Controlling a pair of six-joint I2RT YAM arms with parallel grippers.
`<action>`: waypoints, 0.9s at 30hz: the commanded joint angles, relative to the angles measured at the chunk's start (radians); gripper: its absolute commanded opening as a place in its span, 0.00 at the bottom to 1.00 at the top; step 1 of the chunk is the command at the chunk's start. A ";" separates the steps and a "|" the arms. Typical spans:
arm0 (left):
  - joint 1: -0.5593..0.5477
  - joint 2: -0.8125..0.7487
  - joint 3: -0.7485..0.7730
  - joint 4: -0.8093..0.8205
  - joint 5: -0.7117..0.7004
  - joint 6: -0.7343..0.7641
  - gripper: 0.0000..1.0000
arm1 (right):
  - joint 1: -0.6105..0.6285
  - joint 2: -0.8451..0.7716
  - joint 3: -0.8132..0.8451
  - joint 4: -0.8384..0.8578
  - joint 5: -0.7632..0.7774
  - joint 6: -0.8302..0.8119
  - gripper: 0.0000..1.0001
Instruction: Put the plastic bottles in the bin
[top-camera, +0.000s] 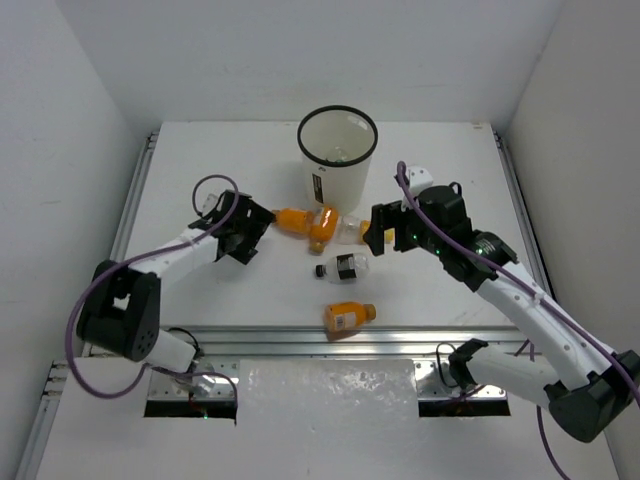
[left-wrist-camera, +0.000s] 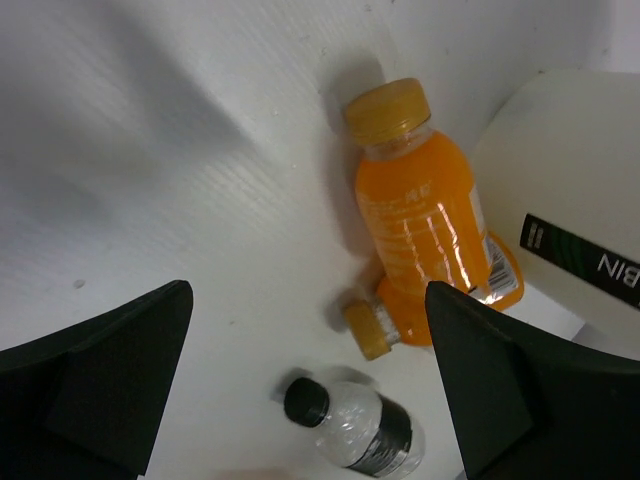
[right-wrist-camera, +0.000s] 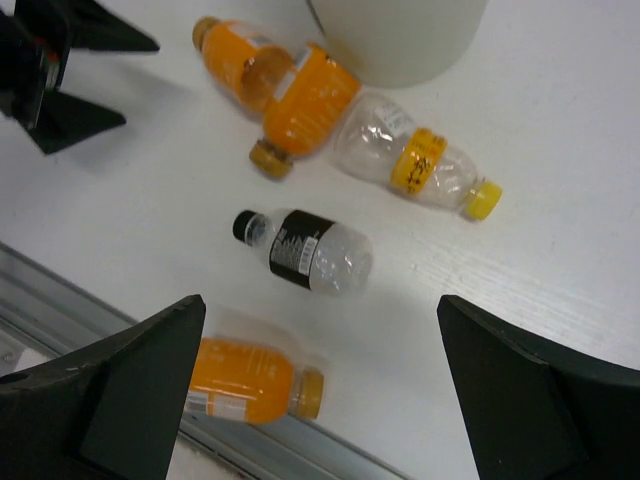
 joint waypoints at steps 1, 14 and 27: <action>-0.013 0.083 0.117 0.114 0.038 -0.124 1.00 | 0.001 -0.046 -0.054 0.054 -0.038 0.030 0.99; -0.027 0.405 0.305 0.134 0.118 -0.150 1.00 | 0.001 -0.039 -0.134 0.085 -0.070 0.009 0.99; -0.010 0.303 0.221 0.165 0.046 -0.124 0.26 | 0.001 -0.068 -0.130 0.054 -0.056 -0.002 0.99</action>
